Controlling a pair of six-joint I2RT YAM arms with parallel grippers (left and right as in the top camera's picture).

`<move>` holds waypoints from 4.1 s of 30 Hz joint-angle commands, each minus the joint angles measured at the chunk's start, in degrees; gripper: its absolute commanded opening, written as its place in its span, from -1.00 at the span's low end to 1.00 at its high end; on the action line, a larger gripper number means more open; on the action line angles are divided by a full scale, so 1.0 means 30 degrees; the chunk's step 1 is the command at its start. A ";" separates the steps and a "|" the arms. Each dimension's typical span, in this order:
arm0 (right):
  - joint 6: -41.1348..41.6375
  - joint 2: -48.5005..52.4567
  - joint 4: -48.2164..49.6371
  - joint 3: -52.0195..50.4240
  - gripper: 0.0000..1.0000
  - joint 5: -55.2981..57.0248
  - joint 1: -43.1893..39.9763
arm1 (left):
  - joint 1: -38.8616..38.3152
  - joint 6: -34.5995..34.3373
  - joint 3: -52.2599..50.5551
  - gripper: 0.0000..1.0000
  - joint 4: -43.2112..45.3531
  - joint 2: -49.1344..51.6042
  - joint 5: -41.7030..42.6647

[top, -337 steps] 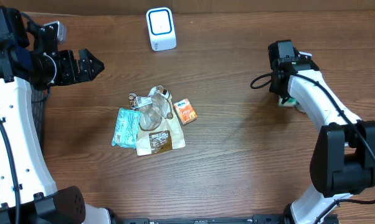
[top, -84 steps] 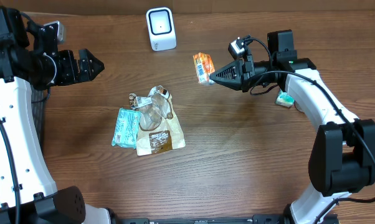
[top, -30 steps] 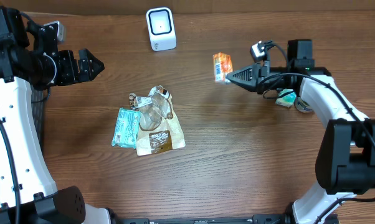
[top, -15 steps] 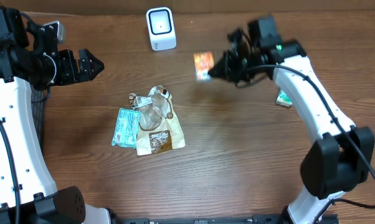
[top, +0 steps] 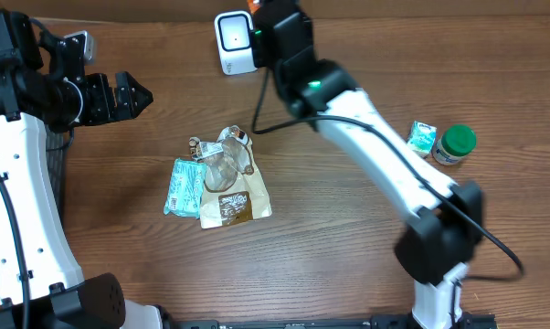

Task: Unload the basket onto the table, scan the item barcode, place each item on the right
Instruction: 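Hold the orange tissue pack in front of the white scanner, then carry the orange pack beside the jar on the right and release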

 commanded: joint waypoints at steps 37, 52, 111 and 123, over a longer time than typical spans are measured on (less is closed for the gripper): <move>-1.7311 0.8655 1.2444 0.0087 -0.92 -0.0619 -0.0146 | -0.0146 0.0430 0.0095 0.99 -0.0007 -0.0211 -0.0015; -1.6815 0.9151 1.3012 0.0087 -0.92 -0.1741 -0.0525 | -0.0146 0.0430 0.0095 0.99 -0.0007 -0.0211 -0.0007; 0.7453 -0.4925 -1.6356 -0.5683 -0.92 -0.6703 -1.2160 | -0.0146 0.0430 0.0095 0.99 -0.0007 -0.0211 -0.0007; 0.8131 -0.4925 -1.3034 -0.8925 -0.85 -0.6586 -1.2779 | -0.0146 0.0430 0.0095 0.99 -0.0007 -0.0211 -0.0015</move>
